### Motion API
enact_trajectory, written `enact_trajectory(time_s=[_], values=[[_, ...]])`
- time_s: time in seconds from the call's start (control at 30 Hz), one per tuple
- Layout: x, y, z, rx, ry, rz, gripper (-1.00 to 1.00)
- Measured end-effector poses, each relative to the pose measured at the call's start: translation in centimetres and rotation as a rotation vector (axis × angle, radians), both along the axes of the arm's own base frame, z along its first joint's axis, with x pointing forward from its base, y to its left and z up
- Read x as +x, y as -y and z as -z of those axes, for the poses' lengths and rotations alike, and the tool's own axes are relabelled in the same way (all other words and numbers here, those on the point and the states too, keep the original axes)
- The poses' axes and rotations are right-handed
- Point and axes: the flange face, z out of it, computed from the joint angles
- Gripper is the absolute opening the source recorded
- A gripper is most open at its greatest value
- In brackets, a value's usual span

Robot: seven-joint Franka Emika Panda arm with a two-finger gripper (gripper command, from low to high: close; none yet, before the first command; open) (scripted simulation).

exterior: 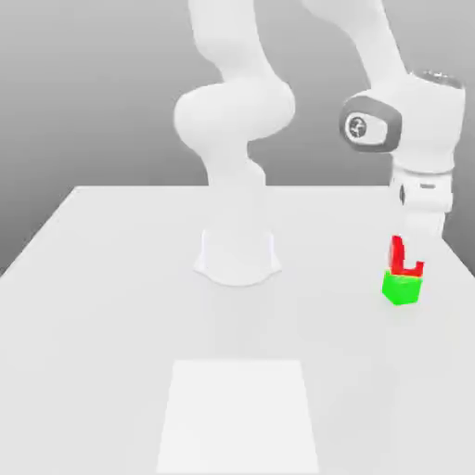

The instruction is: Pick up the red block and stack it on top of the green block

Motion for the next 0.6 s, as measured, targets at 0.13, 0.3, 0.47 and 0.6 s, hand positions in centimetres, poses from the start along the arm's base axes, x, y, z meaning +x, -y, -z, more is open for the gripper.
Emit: enact_trajectory(time_s=[0.13, 0.3, 0.47, 0.6], values=[[-3.5, -1.3, 0.6, -0.023, 0.016, -0.207, -1.0], [-3.1, -1.3, 3.1, -0.061, 0.044, -0.219, -1.0], [-3.3, -1.3, 5.4, -0.052, 0.038, -0.223, -1.0], [-4.0, -1.5, 6.6, -0.015, 0.01, -0.231, 1.0]])
